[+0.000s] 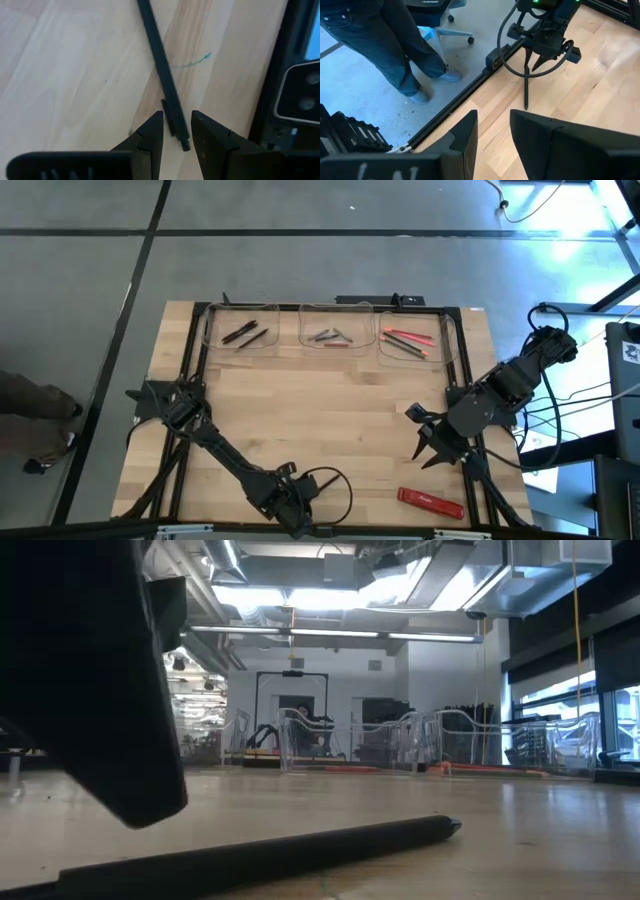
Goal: Sort crayons/erasers/pens/pencils in bins
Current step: Put the black pen into the left transparent bin
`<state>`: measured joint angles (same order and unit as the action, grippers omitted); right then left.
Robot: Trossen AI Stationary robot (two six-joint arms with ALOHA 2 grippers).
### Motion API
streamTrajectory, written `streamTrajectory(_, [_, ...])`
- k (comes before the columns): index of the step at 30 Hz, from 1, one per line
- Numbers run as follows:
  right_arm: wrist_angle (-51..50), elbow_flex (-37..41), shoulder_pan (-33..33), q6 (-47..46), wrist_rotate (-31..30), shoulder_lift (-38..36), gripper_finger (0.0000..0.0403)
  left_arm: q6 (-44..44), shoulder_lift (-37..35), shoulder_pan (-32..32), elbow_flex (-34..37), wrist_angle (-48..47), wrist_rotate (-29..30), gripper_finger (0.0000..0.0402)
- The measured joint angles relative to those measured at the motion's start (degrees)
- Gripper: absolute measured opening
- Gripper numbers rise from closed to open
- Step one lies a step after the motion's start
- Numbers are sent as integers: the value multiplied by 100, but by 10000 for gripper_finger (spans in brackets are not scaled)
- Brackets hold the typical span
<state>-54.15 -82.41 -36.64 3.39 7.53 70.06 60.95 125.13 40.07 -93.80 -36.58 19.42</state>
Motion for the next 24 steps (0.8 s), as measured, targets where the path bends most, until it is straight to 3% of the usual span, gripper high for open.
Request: streamTrajectory(24, [-157,0,0,23,7,-2,116,385,336,2,-28,15,35,92])
